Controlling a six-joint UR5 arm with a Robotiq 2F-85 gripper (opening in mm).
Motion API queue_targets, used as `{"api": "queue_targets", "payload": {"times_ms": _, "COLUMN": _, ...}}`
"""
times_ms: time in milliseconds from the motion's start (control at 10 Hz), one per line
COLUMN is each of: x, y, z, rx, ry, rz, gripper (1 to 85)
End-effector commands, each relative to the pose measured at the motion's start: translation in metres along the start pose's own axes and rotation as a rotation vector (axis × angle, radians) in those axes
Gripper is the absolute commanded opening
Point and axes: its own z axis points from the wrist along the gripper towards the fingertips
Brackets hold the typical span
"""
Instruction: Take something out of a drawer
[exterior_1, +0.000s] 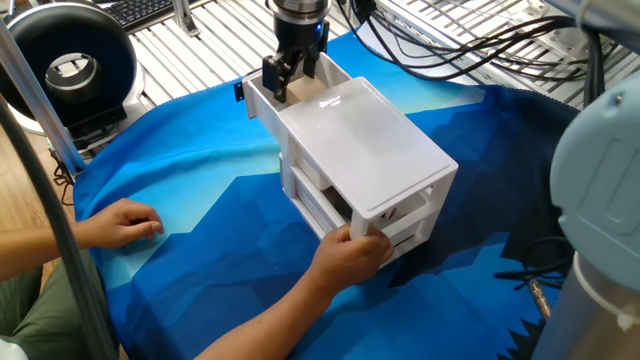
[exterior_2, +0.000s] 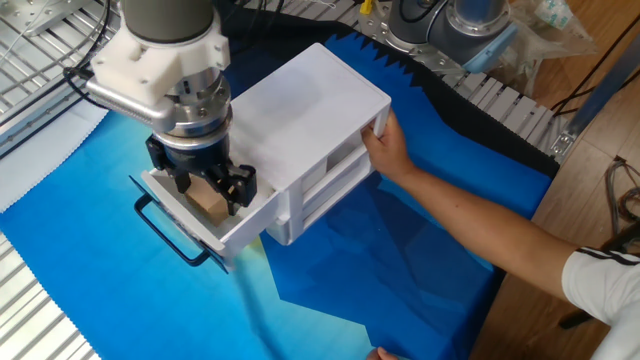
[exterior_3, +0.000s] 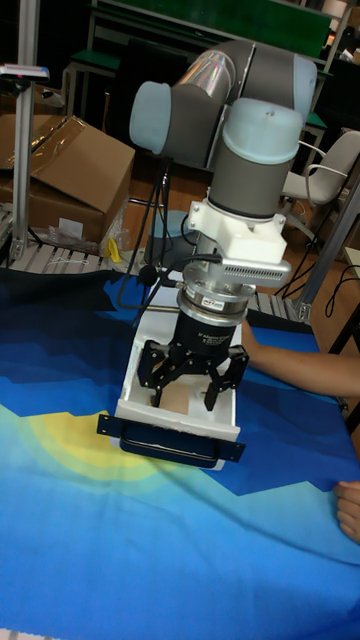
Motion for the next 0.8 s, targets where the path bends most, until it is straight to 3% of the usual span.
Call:
{"api": "queue_targets", "payload": {"times_ms": 0, "x": 0.000, "y": -0.010, "z": 0.009, "rx": -0.012, "ry": -0.014, "rz": -0.005, "gripper": 73.7}}
{"api": "queue_targets", "payload": {"times_ms": 100, "x": 0.002, "y": -0.014, "z": 0.010, "rx": -0.006, "ry": -0.013, "rz": -0.006, "gripper": 72.7}}
{"api": "queue_targets", "payload": {"times_ms": 200, "x": 0.004, "y": -0.015, "z": 0.009, "rx": 0.004, "ry": -0.002, "rz": 0.018, "gripper": 66.0}}
{"api": "queue_targets", "payload": {"times_ms": 400, "x": 0.006, "y": -0.016, "z": 0.004, "rx": 0.038, "ry": 0.022, "rz": 0.068, "gripper": 37.0}}
{"api": "queue_targets", "payload": {"times_ms": 500, "x": 0.007, "y": -0.013, "z": 0.000, "rx": 0.044, "ry": 0.035, "rz": 0.086, "gripper": 33.3}}
{"api": "queue_targets", "payload": {"times_ms": 600, "x": 0.005, "y": -0.010, "z": -0.003, "rx": 0.048, "ry": 0.041, "rz": 0.073, "gripper": 36.0}}
{"api": "queue_targets", "payload": {"times_ms": 700, "x": 0.001, "y": -0.004, "z": -0.005, "rx": 0.026, "ry": 0.022, "rz": 0.055, "gripper": 51.0}}
